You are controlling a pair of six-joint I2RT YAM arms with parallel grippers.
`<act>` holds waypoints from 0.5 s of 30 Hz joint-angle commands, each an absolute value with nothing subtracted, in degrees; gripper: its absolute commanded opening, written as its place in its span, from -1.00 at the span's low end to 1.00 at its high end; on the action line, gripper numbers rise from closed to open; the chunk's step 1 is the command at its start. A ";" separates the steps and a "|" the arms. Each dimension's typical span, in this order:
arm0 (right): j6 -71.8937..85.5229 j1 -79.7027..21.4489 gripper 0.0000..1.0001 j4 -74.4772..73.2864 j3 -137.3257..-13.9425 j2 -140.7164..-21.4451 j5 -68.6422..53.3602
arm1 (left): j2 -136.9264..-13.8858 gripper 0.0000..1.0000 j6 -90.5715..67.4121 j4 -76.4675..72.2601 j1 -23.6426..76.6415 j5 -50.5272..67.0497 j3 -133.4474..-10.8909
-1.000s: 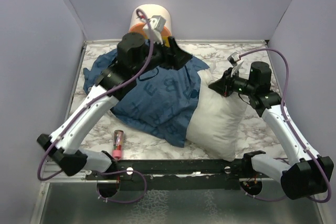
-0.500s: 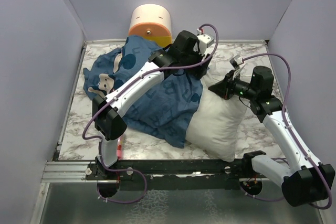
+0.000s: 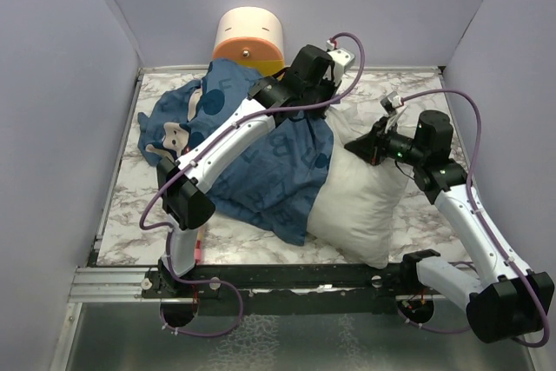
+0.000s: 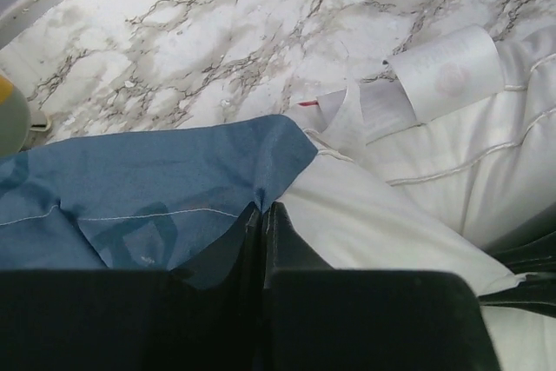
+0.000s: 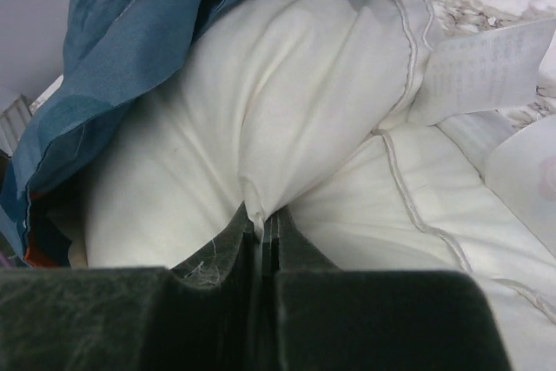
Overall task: Put the pillow into the pillowcase
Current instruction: Stuff the pillow into the pillowcase.
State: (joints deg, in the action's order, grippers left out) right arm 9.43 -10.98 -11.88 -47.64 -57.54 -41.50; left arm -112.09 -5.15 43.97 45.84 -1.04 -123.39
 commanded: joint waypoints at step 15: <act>25.66 -12.29 -0.99 6.05 -78.49 -79.69 -41.66 | -110.10 -1.00 -45.77 -2.85 37.16 21.43 -145.70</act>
State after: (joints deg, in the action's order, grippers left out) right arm 18.94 -11.60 -7.97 -62.35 -72.77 -41.63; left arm -108.38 -28.62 22.94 36.77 9.56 -129.60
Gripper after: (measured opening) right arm 0.045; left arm 0.027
